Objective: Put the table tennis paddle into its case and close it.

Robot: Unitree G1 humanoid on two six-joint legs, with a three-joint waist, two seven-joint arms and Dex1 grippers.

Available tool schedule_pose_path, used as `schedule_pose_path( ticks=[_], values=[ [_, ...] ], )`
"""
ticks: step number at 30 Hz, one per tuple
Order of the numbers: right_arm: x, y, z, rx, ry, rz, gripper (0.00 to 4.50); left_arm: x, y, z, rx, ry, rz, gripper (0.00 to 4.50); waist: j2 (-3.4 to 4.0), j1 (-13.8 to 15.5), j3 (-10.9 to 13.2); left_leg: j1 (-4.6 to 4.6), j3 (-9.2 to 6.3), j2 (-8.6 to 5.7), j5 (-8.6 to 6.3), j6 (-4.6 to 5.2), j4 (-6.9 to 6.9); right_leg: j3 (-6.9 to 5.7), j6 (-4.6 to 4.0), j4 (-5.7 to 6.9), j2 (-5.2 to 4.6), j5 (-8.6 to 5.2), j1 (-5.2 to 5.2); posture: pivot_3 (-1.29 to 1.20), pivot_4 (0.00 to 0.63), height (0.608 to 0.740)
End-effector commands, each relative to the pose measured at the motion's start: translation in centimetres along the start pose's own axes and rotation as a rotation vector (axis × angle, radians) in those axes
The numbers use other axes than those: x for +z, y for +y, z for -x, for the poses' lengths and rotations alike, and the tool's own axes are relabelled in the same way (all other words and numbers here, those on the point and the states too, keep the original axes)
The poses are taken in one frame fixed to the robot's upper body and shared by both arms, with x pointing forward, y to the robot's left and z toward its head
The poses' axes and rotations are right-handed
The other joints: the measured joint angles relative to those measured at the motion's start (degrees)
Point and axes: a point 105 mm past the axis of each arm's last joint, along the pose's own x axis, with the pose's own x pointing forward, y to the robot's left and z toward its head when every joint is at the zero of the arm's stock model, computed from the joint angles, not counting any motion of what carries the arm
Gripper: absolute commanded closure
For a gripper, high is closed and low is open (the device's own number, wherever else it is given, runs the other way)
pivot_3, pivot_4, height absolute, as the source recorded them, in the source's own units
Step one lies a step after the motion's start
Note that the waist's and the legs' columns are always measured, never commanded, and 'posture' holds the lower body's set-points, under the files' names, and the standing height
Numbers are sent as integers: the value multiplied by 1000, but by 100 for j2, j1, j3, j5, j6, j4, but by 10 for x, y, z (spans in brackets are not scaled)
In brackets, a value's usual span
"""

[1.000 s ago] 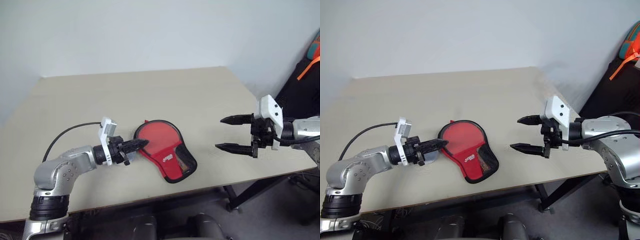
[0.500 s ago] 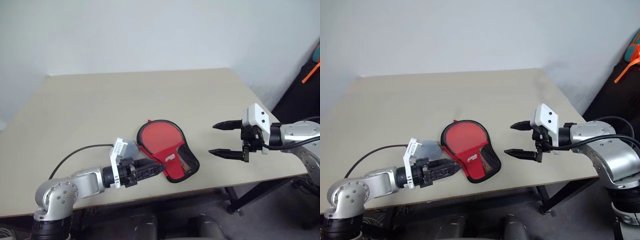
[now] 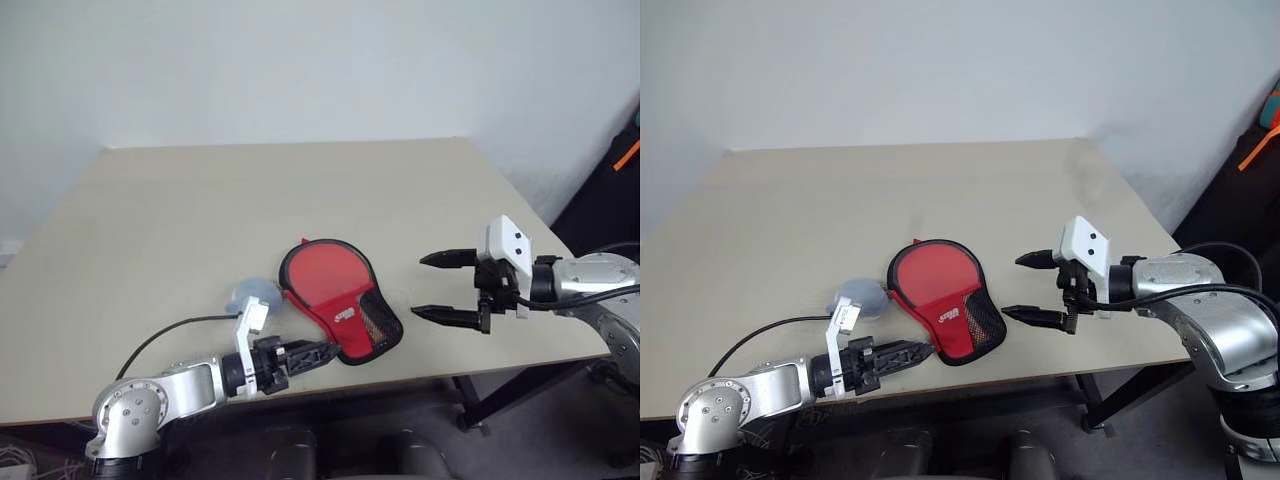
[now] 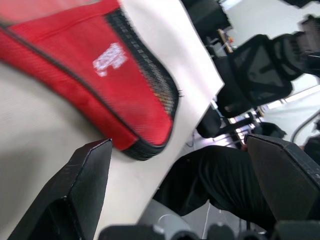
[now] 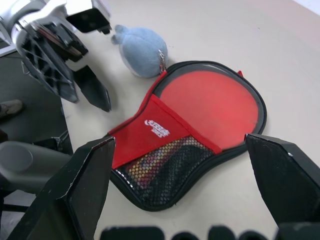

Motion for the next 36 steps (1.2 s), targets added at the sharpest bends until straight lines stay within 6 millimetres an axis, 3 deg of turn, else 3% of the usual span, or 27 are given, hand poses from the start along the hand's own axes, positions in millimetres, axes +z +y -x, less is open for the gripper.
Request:
schedule_pose_path(
  ticks=[1, 14, 18, 36],
  values=[
    [10, 0, 3, -26, -31, 25, 0, 2, -2, -5, -16, -2, 10, 16, 2, 10, 1, 0, -1, 0, 0, 0, 0, -1, 0, -1, 0, 0, 0, 0, 0, 715],
    [11, 6, 0, -52, -47, -2, 0, -1, 14, -23, 34, 12, 124, 16, 24, 38, -4, -1, -24, -2, -1, 1, -5, -11, 2, -45, 7, 2, 24, 0, 0, 715],
    [13, 6, -1, -66, -54, -10, 0, 6, 22, -25, 75, -6, 163, 16, 30, 59, -6, 0, -31, -6, -1, 1, -5, -12, 2, -48, 6, 2, 30, 0, 0, 715],
    [23, 6, -4, -125, -98, -55, 0, 3, 26, -46, 143, 95, 214, 16, 40, 67, -11, 8, -61, -20, -1, 2, -9, -24, 2, -65, 3, 2, 59, 0, 0, 715]
  ],
)
